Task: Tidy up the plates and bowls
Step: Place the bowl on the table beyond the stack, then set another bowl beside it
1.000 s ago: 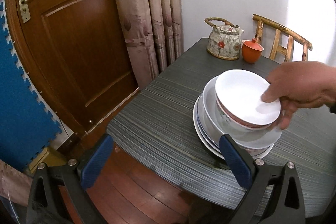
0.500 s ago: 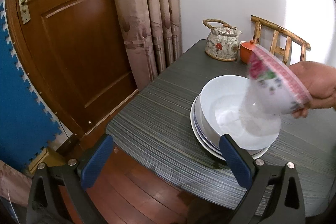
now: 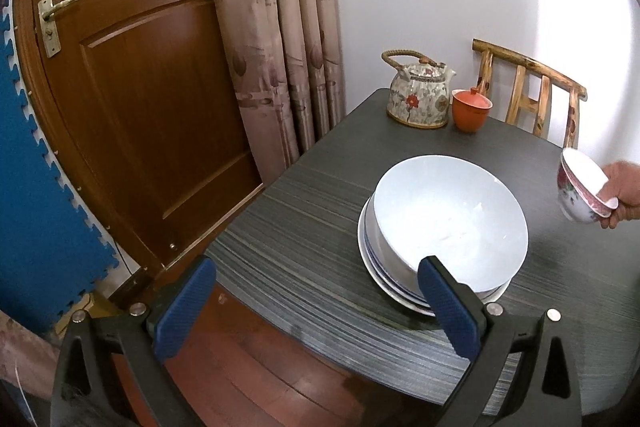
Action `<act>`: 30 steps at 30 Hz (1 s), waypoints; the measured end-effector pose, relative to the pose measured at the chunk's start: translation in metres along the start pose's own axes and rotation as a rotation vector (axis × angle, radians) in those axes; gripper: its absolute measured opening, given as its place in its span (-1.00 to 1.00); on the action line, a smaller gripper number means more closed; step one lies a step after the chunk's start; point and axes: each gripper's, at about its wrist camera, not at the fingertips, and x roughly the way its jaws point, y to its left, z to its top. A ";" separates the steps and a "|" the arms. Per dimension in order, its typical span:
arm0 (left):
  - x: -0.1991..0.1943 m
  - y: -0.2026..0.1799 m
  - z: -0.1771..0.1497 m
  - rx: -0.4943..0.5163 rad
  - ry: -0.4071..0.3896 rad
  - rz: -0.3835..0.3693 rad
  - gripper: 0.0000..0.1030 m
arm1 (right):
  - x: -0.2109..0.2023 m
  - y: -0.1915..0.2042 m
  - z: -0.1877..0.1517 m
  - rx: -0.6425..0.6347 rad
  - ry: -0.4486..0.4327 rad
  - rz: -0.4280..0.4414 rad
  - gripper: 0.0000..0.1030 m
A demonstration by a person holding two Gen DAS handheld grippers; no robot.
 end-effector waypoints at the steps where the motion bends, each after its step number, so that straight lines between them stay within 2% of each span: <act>1: 0.000 0.000 0.000 -0.001 -0.003 0.000 1.00 | 0.000 0.000 0.000 0.000 0.000 0.000 1.00; 23: 0.006 -0.024 -0.005 0.089 -0.022 0.011 1.00 | 0.000 0.000 0.000 0.000 0.000 0.000 1.00; 30: 0.004 -0.020 -0.005 0.066 -0.033 0.016 1.00 | 0.000 0.000 0.000 0.000 0.000 0.000 1.00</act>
